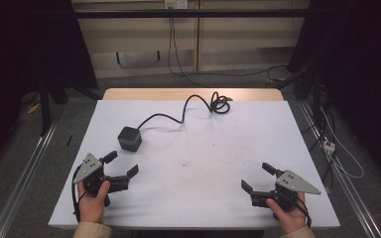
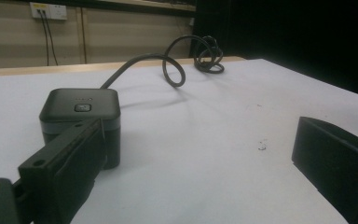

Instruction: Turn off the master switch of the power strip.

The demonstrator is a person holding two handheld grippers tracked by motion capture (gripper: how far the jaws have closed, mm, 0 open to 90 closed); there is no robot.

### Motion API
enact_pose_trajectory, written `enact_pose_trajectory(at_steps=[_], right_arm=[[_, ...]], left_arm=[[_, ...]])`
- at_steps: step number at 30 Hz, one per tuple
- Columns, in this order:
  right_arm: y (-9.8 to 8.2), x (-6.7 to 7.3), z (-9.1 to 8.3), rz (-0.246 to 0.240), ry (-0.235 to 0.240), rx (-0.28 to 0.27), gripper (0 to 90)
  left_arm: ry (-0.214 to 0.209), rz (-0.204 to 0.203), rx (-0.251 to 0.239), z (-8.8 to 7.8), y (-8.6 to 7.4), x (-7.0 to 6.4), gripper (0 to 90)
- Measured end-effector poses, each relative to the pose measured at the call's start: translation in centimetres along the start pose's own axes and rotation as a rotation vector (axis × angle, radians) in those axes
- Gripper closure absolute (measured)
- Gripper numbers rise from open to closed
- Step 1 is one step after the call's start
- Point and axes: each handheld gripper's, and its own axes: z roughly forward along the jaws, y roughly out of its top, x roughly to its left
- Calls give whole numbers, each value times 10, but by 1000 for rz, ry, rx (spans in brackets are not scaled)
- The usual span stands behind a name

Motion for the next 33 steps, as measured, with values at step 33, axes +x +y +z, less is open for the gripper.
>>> enact_pose_trajectory(at_steps=[33], right_arm=[[2, -1, 3, -5, 4, -6, 39]], left_arm=[[95, 42, 0, 22, 19, 20, 30]])
